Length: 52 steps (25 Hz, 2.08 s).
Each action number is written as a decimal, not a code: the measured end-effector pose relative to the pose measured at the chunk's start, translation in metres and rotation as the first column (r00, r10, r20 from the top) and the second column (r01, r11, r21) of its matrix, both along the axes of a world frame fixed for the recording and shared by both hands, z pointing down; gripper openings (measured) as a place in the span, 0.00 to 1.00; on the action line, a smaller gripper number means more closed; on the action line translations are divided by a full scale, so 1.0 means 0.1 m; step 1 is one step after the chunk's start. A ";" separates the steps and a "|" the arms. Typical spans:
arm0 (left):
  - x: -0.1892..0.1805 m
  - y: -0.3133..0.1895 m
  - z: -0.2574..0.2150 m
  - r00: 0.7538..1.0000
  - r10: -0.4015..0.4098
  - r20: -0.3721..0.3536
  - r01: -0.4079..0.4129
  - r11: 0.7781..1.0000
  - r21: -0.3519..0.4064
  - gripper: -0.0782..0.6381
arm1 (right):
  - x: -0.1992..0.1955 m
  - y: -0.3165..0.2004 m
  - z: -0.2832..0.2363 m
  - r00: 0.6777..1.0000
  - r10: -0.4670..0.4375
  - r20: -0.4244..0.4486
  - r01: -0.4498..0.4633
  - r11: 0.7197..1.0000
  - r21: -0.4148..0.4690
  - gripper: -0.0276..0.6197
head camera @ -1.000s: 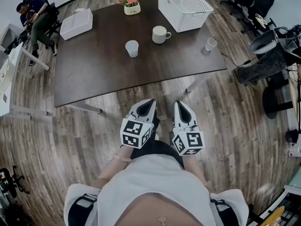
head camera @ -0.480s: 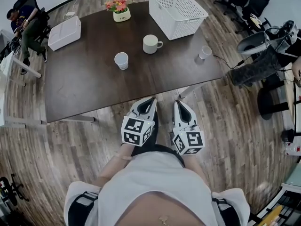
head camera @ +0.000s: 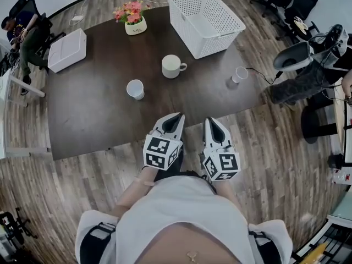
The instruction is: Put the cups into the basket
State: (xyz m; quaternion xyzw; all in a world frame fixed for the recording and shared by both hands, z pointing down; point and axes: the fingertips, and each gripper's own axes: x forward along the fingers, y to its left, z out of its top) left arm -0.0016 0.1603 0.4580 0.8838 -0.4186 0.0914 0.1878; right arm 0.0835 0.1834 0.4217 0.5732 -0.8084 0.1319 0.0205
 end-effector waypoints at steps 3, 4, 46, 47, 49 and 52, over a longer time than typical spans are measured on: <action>-0.01 -0.27 -0.01 1.000 -0.009 -0.004 0.009 1.000 -0.006 0.12 | 0.01 -0.26 -0.02 1.000 -0.003 -0.002 0.003 1.000 0.000 0.06; -0.01 -0.36 -0.02 1.000 -0.010 -0.005 0.010 1.000 -0.006 0.12 | 0.01 -0.35 -0.02 1.000 -0.005 -0.003 0.005 1.000 0.001 0.06; -0.61 -1.99 0.07 0.917 -0.397 -0.041 0.393 0.915 -0.088 0.12 | -1.04 -2.45 0.12 0.532 -0.791 -0.303 0.729 0.610 -0.310 0.65; -0.63 -1.96 0.10 0.911 -0.411 -0.038 0.406 0.909 -0.094 0.12 | -1.08 -2.45 0.15 0.488 -0.805 -0.338 0.740 0.587 -0.328 0.68; -0.69 -1.90 0.17 0.898 -0.439 -0.031 0.433 0.894 -0.112 0.12 | -1.16 -2.42 0.22 0.394 -0.842 -0.370 0.761 0.524 -0.383 0.69; -0.77 -1.82 0.27 0.883 -0.469 -0.026 0.461 0.876 -0.142 0.12 | -1.26 -2.39 0.43 0.257 -0.898 -0.358 0.764 0.415 -0.494 0.70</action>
